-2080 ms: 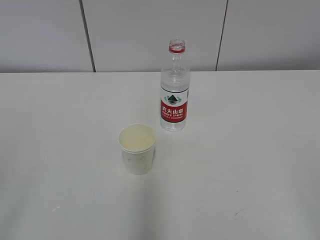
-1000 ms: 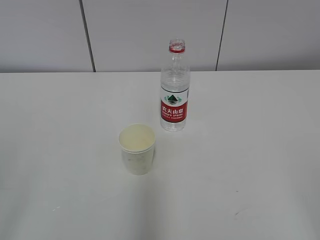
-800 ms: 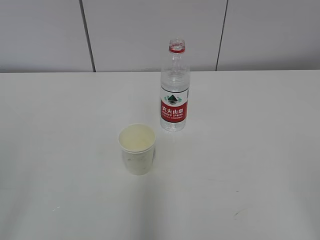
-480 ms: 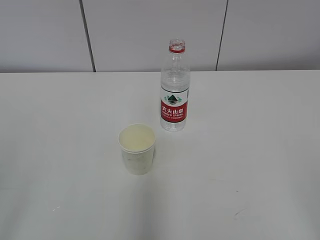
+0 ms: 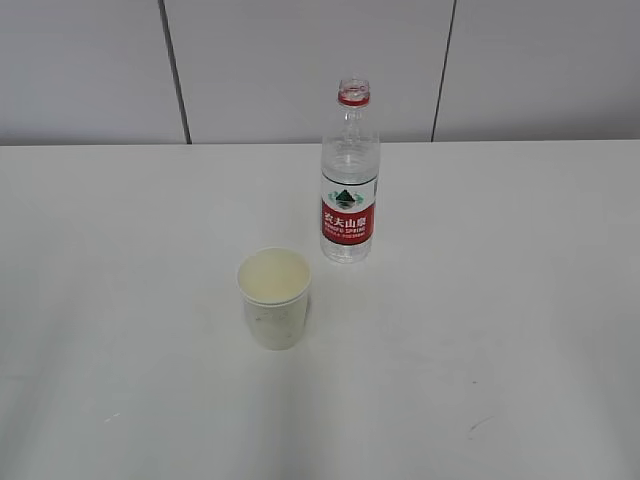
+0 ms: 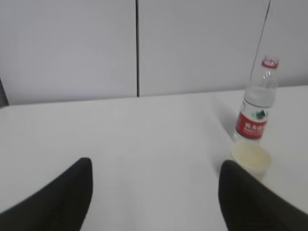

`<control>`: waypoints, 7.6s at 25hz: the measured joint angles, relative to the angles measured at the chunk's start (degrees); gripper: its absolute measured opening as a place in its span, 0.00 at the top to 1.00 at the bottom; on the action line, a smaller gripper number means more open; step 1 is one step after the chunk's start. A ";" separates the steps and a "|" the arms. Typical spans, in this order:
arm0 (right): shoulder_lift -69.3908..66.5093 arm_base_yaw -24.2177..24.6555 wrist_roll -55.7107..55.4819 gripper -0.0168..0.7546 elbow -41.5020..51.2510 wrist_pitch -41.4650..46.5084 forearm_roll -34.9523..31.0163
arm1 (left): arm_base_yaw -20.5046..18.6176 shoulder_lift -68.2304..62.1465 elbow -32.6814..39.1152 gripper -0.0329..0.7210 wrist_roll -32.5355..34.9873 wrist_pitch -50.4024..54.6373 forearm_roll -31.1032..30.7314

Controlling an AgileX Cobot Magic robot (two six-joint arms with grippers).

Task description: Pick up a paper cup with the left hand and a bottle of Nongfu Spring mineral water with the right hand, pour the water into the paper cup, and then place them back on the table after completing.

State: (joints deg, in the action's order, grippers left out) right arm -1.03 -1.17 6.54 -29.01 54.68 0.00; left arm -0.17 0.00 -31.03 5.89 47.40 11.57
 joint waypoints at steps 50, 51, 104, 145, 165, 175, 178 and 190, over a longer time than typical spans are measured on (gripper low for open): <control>-84.17 -7.79 -2.53 0.22 4.60 -99.54 11.67 | 16.00 -86.93 6.99 0.29 -5.89 -88.47 -13.03; -86.41 -7.79 -2.53 0.22 4.60 -102.34 11.73 | 16.00 -88.71 7.34 0.29 -6.55 -91.20 -14.43; -108.75 -7.79 -2.74 0.22 2.12 -120.06 18.99 | 16.23 -112.13 7.32 0.11 -14.58 -112.91 -45.40; -108.75 -7.79 -2.74 0.22 1.68 -120.19 19.35 | 21.13 -121.07 -6.75 0.32 -17.84 -112.92 -48.67; -120.44 -7.79 -8.17 0.22 -12.91 -120.32 28.51 | 16.04 -120.89 -6.75 0.36 -17.84 -112.92 -49.43; -127.69 -7.79 -13.98 0.22 -25.33 -120.32 35.01 | 16.04 -120.89 -6.75 0.36 -17.84 -112.92 -48.99; -129.20 -7.79 -15.49 0.22 -28.75 -120.32 37.01 | 16.04 -120.77 -6.75 0.36 -17.84 -112.92 -48.88; -130.63 -7.93 -22.61 0.11 -35.71 -114.96 43.89 | 16.04 -120.53 -6.75 0.36 -17.84 -112.92 -47.51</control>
State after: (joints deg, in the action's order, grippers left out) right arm -131.65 -9.10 -16.07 -64.72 -60.28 43.89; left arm 15.87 -120.53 -37.78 -11.95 -65.52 -35.95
